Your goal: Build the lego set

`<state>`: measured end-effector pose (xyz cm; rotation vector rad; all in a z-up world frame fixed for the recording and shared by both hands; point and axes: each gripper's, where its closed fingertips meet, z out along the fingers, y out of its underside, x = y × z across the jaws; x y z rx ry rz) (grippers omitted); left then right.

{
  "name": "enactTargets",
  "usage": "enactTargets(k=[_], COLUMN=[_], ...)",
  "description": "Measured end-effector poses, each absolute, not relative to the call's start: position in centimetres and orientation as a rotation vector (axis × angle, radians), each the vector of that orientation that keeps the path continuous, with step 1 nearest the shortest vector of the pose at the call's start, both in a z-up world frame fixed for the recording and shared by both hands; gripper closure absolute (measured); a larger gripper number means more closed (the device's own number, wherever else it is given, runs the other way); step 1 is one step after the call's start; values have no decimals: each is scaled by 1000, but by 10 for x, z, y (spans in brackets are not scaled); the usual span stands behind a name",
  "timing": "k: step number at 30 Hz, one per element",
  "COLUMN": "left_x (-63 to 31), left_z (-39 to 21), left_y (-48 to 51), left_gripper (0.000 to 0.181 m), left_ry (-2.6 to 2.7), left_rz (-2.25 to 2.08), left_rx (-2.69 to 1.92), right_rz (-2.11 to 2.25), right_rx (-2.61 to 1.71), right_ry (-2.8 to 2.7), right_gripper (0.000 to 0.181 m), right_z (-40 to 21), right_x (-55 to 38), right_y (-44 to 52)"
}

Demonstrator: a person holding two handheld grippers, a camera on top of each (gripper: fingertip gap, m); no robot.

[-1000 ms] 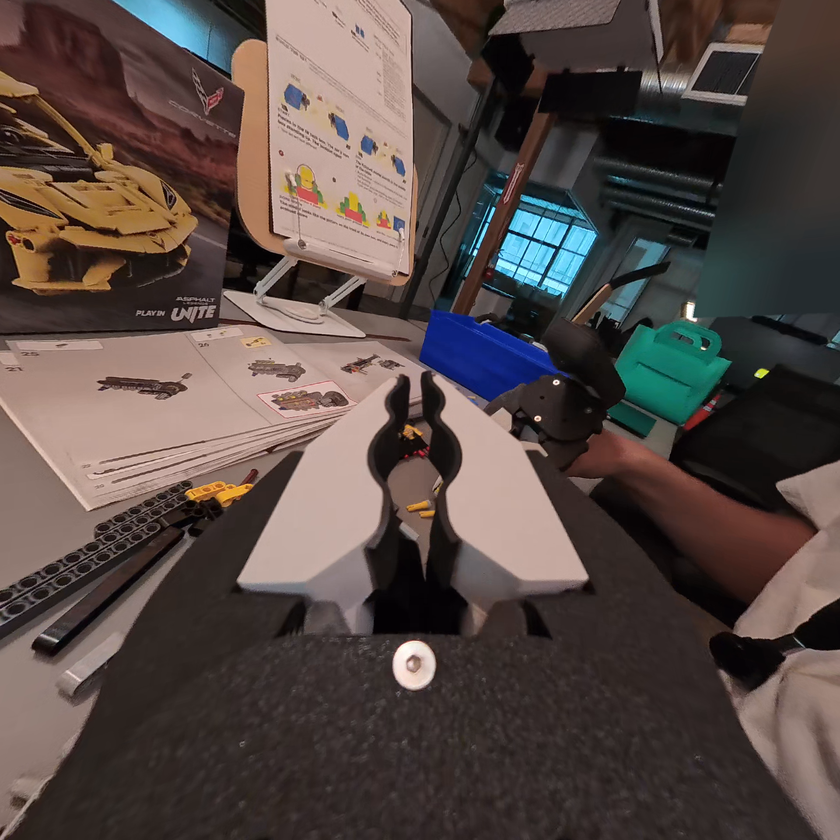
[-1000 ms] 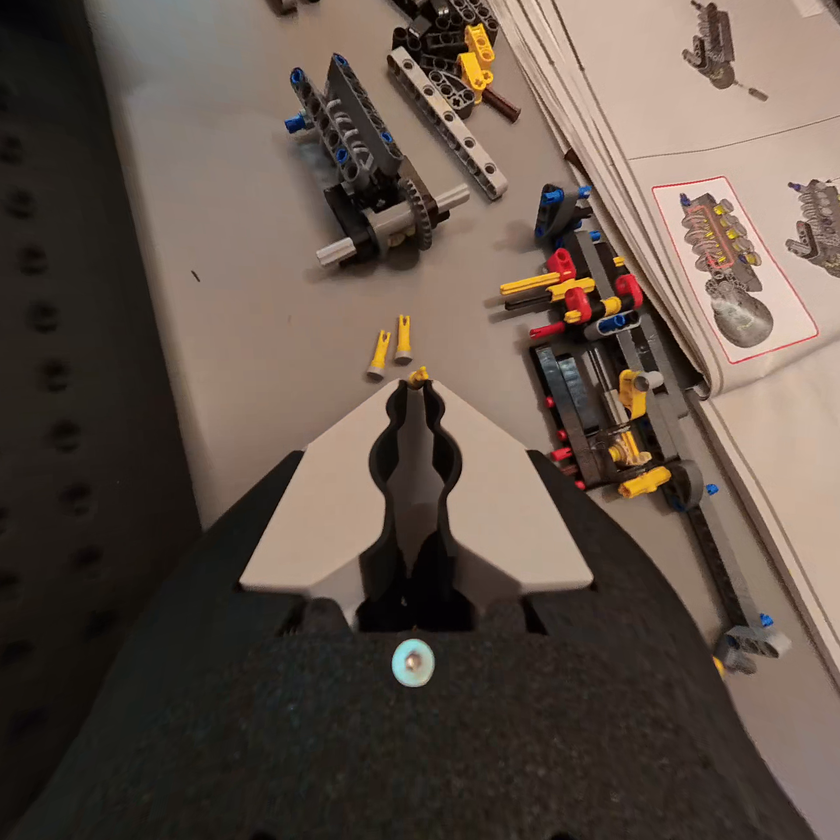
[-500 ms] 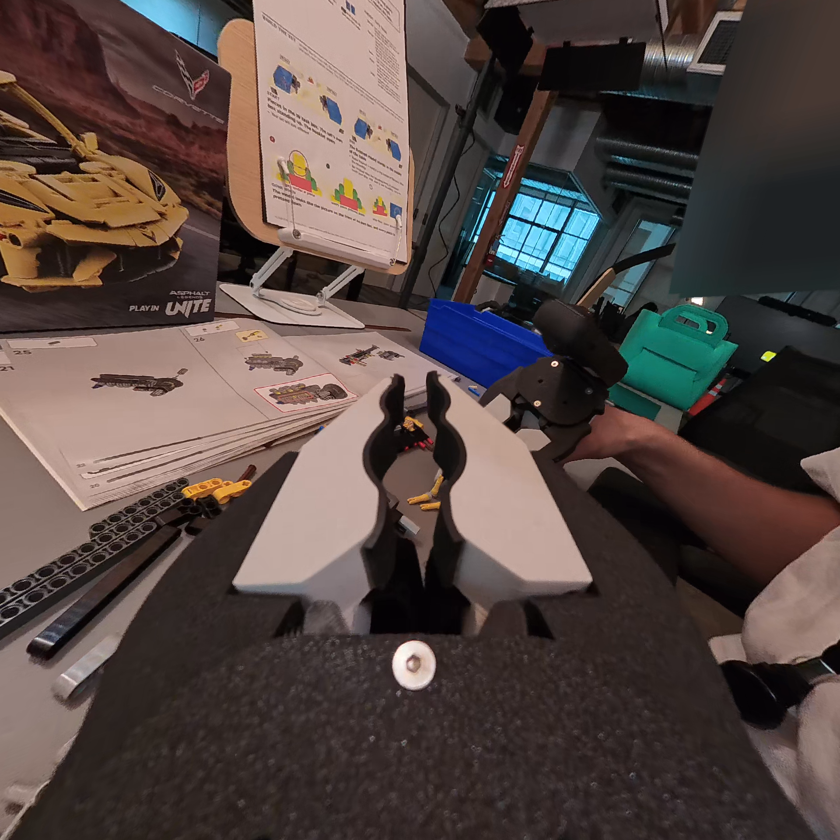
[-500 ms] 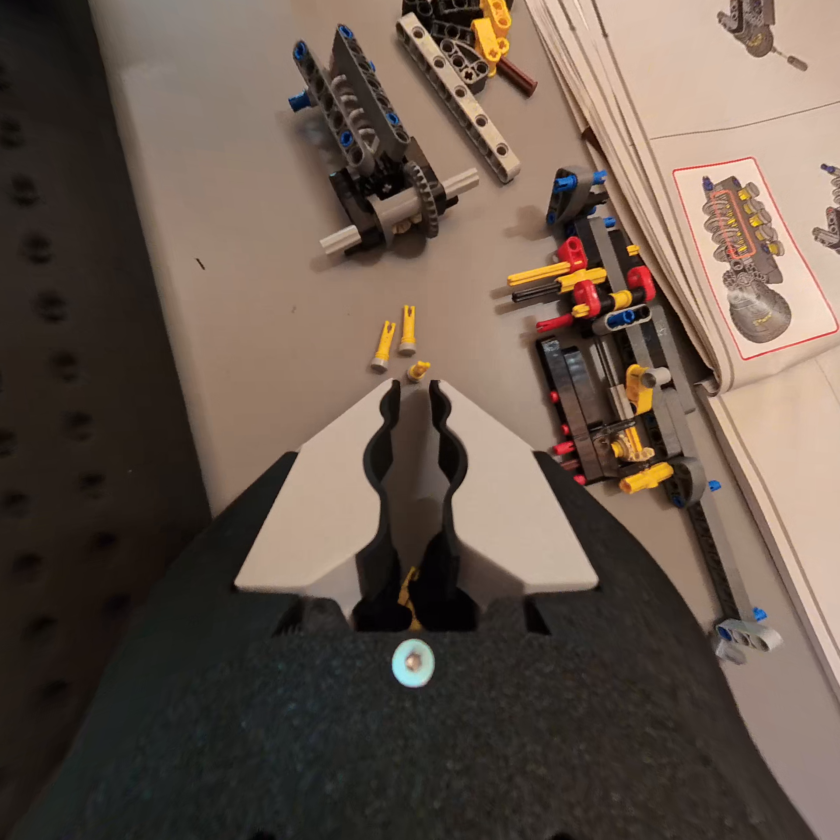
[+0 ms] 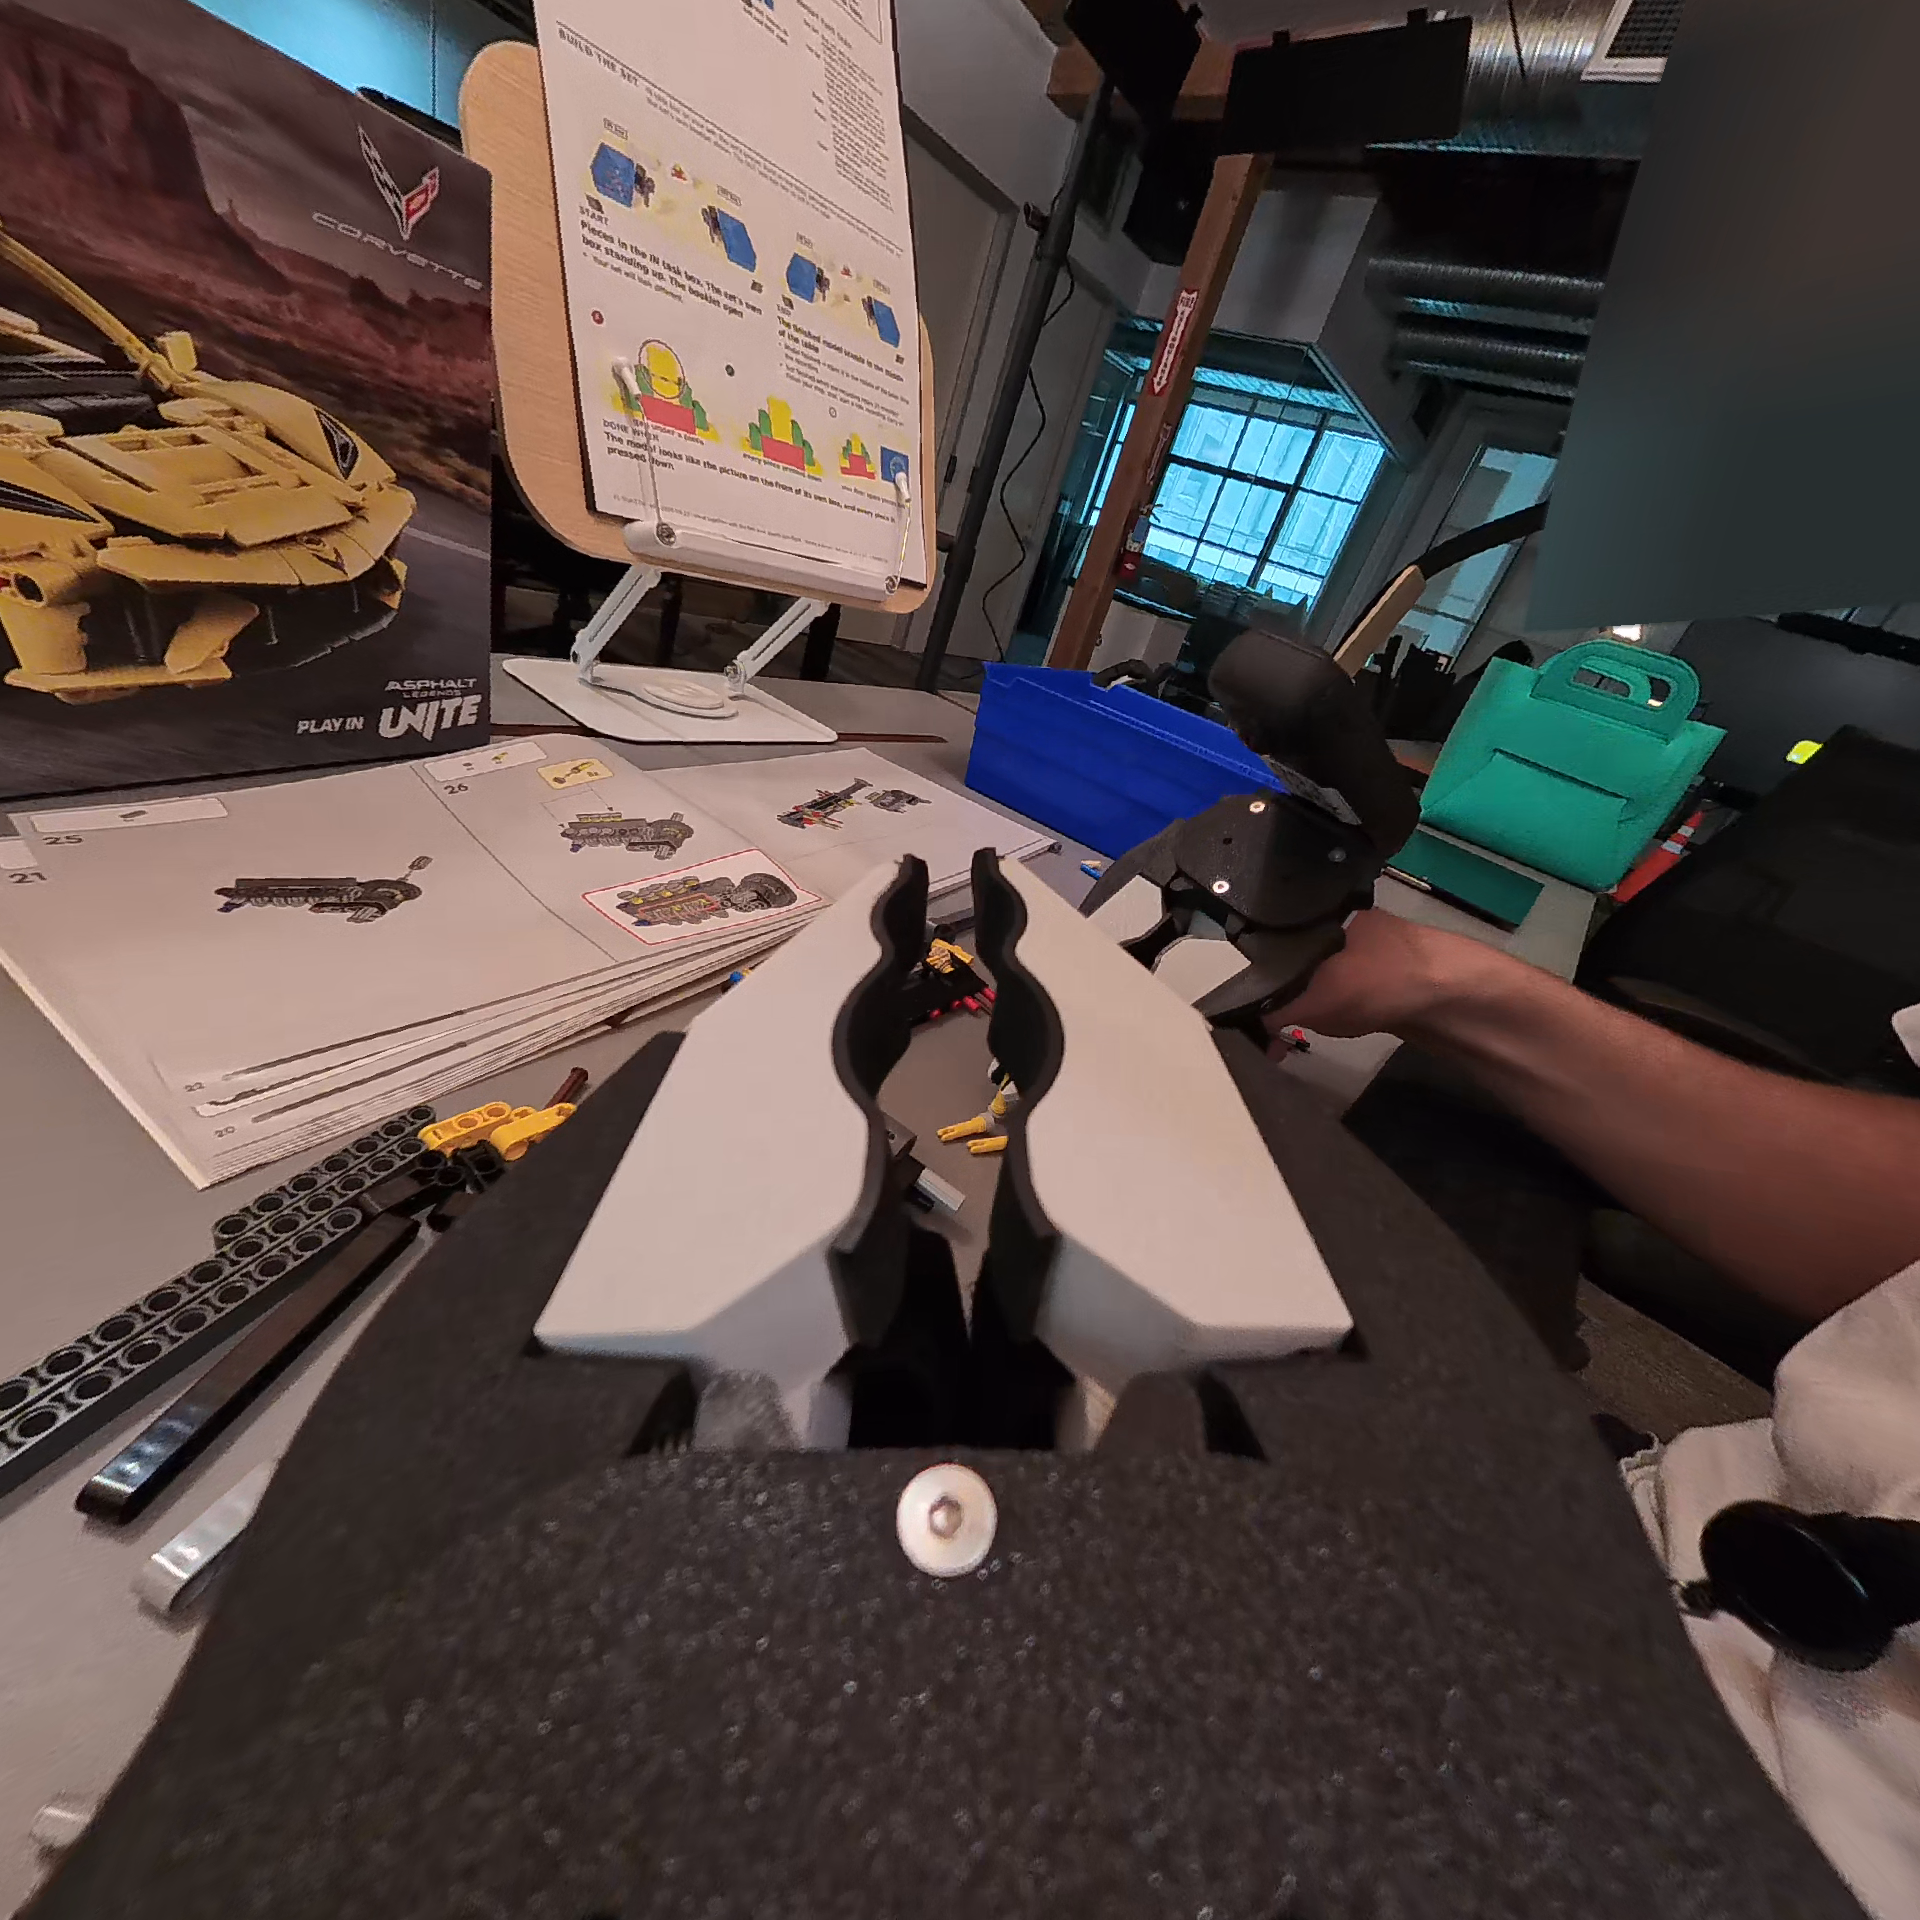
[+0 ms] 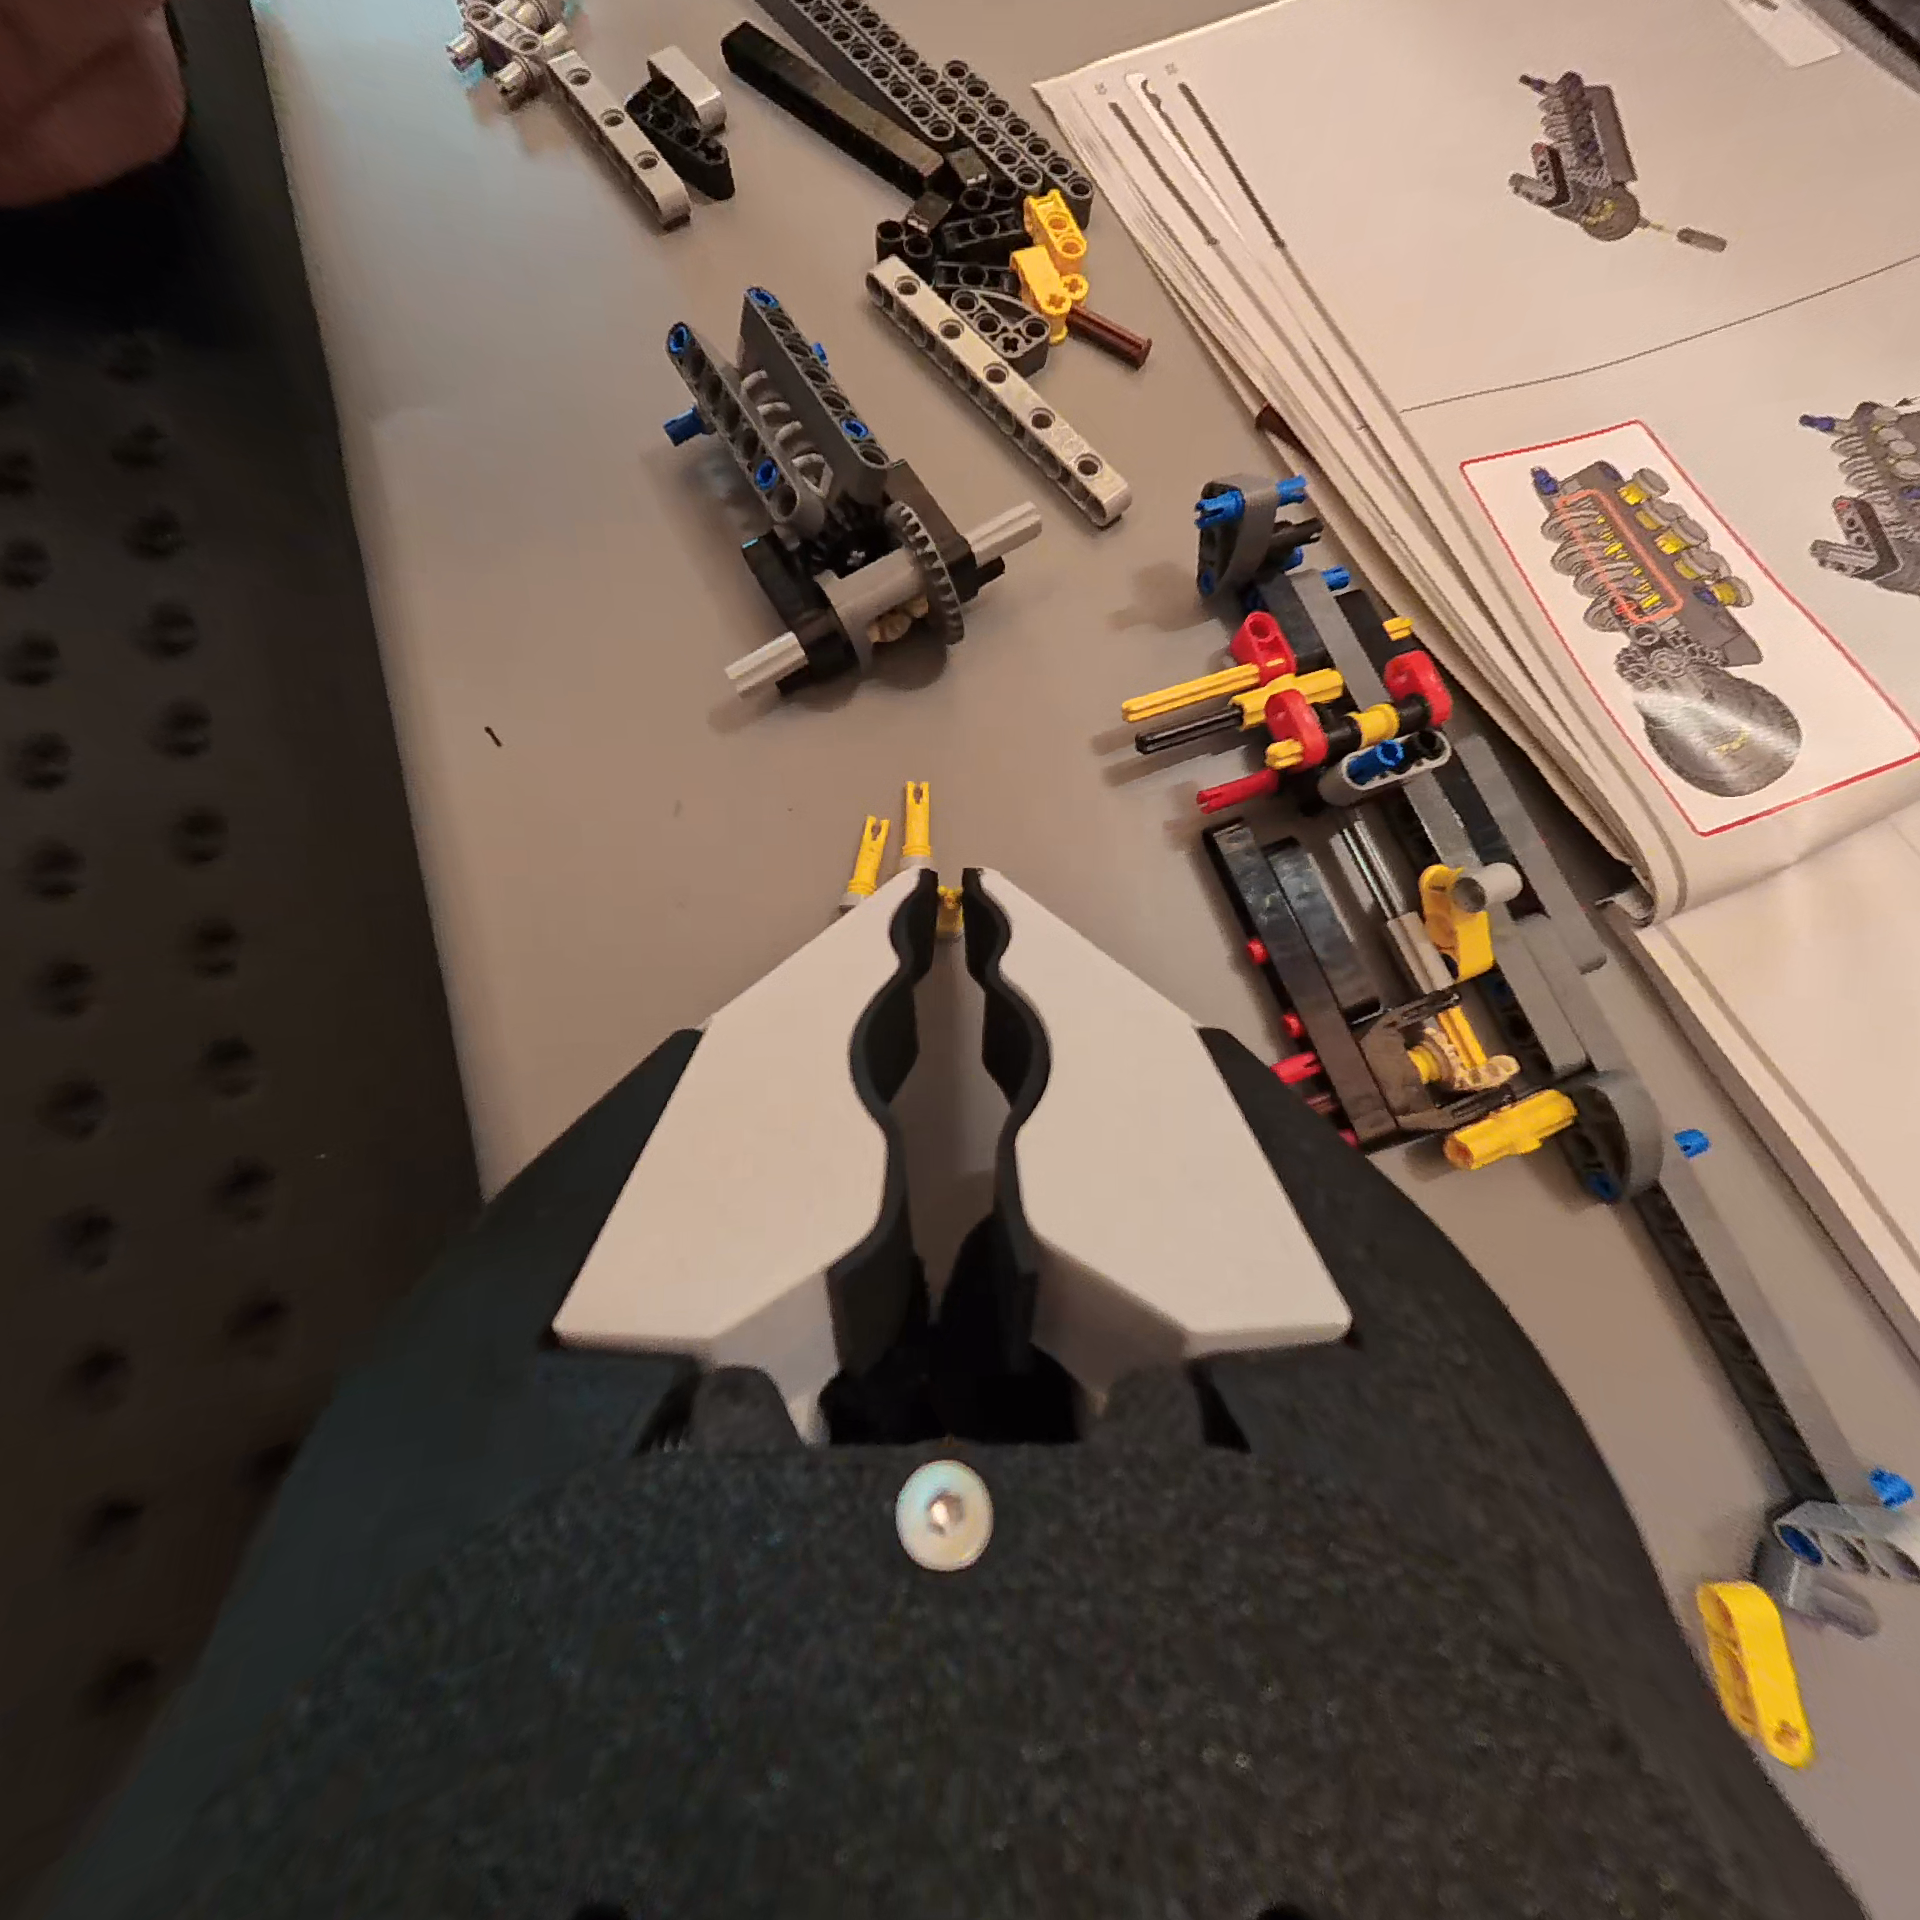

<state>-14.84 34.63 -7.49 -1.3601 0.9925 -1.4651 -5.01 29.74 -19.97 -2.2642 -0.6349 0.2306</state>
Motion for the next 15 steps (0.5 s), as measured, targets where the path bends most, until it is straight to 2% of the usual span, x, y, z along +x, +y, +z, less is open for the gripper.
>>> enactTargets(k=[11,14,15], left_x=[-147,-148,-147], left_z=[-76,-75,-76], left_y=[345,346,345], left_gripper=[175,175,175], left_ry=[1008,1001,1004], left_rz=[-1455,-1454,-1449], left_rx=[-1360,-1356,-1357], right_rz=[313,359,364], right_rx=[-2240,-2220,-2203], right_ry=[-597,-563,-559], right_gripper=[176,157,156], right_z=[-199,-190,-184], right_x=[-52,-51,-49], right_y=[298,294,291])
